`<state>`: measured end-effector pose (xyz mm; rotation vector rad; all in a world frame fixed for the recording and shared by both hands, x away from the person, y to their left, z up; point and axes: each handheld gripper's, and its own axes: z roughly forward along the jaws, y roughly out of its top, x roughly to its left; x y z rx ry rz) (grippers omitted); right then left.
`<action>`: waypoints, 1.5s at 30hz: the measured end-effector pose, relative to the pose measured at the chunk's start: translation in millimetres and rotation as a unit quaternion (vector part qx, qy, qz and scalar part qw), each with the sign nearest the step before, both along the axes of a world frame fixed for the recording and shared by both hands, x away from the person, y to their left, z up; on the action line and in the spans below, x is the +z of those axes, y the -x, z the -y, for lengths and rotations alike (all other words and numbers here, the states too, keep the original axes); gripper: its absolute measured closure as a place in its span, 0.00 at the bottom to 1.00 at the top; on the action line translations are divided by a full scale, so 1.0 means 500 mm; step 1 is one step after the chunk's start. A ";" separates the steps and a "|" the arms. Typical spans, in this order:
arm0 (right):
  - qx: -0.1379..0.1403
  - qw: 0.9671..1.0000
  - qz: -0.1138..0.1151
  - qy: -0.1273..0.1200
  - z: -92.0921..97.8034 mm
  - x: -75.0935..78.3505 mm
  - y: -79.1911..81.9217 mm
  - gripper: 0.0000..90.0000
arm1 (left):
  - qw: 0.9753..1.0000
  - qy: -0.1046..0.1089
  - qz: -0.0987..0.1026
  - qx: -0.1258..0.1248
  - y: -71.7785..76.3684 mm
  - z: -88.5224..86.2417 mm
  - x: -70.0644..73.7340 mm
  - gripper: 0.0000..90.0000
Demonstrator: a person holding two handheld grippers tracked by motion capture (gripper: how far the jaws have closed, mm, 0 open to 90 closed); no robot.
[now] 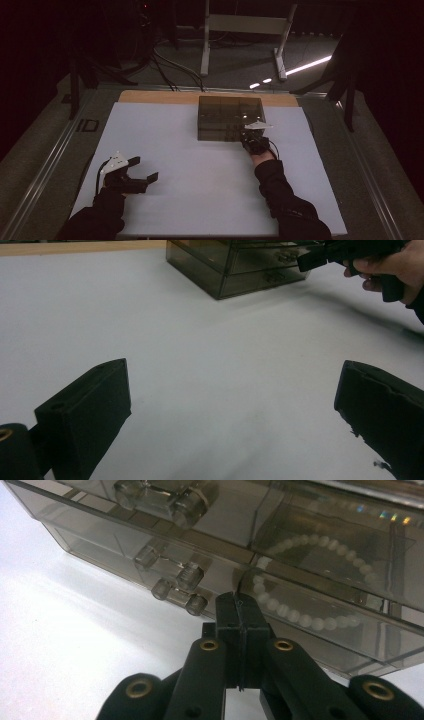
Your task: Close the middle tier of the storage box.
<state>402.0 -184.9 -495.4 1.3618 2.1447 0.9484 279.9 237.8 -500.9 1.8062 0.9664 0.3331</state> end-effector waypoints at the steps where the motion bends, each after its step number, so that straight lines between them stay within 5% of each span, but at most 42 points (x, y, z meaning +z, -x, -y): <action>1: 0.000 1.000 0.000 0.000 0.000 0.000 0.000 1.00 | 1.000 0.000 0.000 0.000 0.000 0.000 0.000 0.04; 38: 0.009 1.000 0.005 0.003 -0.012 0.012 -0.007 1.00 | 1.000 0.001 0.000 0.000 0.000 -0.001 -0.001 0.04; 45: -0.009 1.000 0.016 0.010 -0.012 0.019 0.007 0.94 | 1.000 -0.001 0.001 -0.001 0.000 0.001 0.000 0.04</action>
